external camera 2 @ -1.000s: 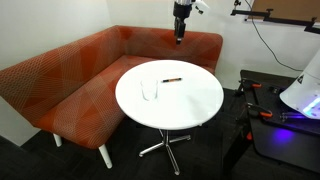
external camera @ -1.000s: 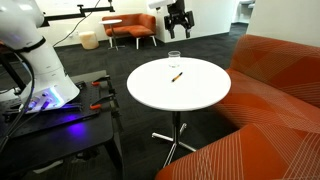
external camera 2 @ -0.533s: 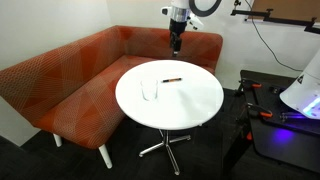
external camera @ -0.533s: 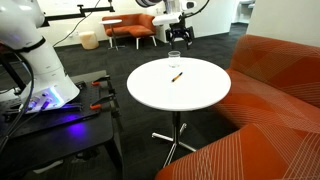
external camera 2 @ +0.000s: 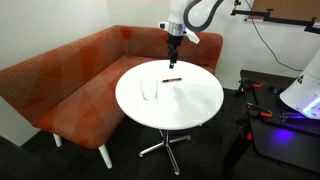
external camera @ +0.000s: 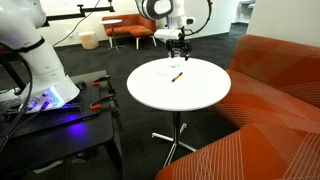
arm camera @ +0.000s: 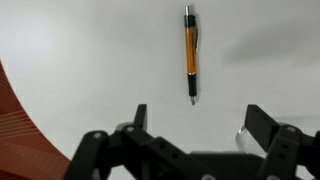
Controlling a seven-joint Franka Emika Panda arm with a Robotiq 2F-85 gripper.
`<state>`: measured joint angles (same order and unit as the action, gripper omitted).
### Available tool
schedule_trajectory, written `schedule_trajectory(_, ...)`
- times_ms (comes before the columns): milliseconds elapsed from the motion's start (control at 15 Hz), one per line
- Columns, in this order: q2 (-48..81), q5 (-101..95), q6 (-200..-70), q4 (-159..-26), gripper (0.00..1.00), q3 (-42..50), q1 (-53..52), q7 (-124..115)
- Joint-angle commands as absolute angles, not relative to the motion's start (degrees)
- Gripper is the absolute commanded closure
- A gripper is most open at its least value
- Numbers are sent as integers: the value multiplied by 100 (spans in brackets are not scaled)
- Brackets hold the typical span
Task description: Put the pen in the cup
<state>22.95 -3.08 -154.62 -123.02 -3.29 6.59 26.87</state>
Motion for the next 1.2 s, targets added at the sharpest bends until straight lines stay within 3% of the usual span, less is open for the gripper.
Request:
schedule_trajectory(0, 2692, -150, -15530, -11990, 0, -530, 874, 2845)
schedule_trajectory(1133, 3758, -253, -15170, -11048, 0, -890, 1162, 3021)
